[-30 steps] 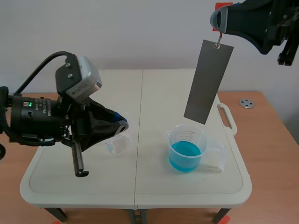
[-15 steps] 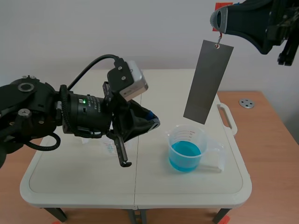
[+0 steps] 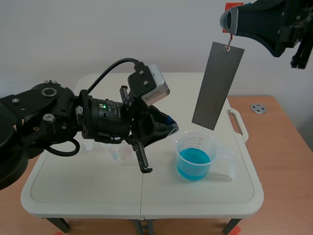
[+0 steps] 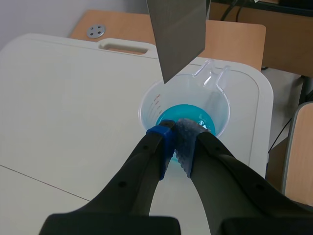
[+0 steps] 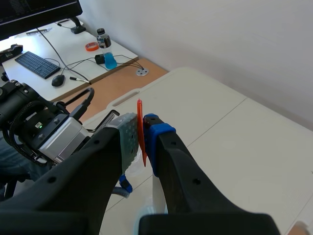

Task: Hold the metal plate by the orange handle, dip it into the blue solution, take it out and point at it, then put the plate back in the beaker on the left.
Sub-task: 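Point at the plate with the left hand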

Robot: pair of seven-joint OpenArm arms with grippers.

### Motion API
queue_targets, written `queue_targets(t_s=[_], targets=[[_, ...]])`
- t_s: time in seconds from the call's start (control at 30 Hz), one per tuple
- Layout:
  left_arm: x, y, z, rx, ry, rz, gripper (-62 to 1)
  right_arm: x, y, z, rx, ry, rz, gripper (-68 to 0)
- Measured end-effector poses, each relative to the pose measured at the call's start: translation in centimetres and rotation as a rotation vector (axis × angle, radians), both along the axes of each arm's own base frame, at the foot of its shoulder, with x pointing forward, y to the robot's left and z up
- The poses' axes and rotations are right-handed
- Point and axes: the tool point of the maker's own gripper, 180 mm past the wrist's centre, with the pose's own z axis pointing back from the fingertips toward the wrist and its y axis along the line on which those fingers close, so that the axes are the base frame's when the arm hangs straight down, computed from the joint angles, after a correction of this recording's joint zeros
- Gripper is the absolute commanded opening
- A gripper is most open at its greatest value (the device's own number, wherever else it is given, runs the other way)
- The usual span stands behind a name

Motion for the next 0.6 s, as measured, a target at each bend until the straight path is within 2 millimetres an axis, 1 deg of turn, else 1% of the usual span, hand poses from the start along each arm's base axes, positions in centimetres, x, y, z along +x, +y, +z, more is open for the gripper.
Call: queue_targets(t_s=[0.6], targets=[[0.28,0.2,-0.17,0.016,-0.015,0.012,-58.2,0.0,0.0,0.0,0.0,0.0,0.0,-66.4]])
